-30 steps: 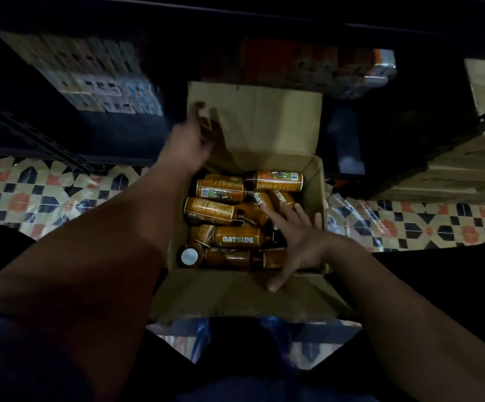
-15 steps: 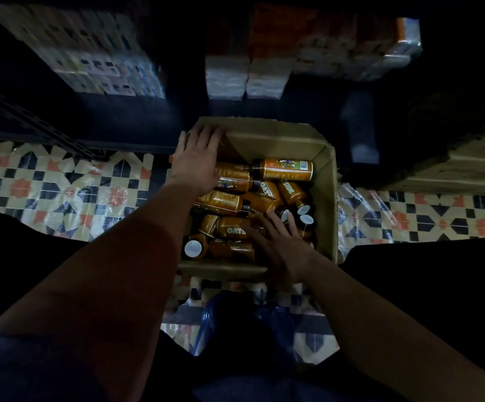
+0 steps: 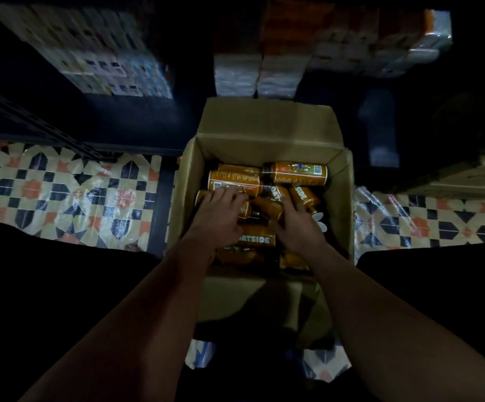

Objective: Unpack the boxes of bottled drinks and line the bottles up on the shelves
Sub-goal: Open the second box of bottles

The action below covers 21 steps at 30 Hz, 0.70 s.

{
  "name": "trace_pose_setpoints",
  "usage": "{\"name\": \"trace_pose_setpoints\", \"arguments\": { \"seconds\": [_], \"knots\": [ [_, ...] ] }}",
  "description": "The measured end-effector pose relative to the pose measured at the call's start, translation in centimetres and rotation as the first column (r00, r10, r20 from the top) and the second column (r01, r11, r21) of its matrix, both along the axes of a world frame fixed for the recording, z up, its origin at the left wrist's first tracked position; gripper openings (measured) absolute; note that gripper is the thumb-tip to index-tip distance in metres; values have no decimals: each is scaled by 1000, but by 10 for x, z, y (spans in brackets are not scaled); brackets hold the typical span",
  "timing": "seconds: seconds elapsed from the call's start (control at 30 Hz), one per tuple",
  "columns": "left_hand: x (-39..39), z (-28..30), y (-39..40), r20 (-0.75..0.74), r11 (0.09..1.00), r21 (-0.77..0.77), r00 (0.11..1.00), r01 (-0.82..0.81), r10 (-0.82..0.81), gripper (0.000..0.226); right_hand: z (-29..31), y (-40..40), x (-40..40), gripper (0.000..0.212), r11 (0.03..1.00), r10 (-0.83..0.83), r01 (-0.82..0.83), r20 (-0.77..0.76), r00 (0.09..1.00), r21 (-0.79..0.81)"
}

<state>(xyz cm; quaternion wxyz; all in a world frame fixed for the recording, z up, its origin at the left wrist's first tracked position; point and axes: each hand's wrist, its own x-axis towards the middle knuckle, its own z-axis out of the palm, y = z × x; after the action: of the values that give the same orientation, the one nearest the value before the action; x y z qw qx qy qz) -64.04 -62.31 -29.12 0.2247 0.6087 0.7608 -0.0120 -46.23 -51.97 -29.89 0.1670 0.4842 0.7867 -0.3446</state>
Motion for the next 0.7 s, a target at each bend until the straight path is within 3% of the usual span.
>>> {"name": "trace_pose_setpoints", "arguments": {
  "seconds": [0.2,0.5,0.6,0.7],
  "knots": [
    [-2,-8,9,-135,992,-108,988,66,-81,81,-10,2,-15,72,983,-171,166,-59,984,-77],
    [-4,-2,7,-38,987,-154,998,42,-49,86,-2,4,-13,66,940,-340,321,-254,905,-114],
    [-1,-1,3,74,982,-172,993,-79,93,90,1,0,-15,68,942,-333,331,-280,900,-59],
    [-3,1,-1,230,947,-127,920,-296,318,88,7,-6,-14,72,940,-331,340,-301,894,-25]
  ]
}}
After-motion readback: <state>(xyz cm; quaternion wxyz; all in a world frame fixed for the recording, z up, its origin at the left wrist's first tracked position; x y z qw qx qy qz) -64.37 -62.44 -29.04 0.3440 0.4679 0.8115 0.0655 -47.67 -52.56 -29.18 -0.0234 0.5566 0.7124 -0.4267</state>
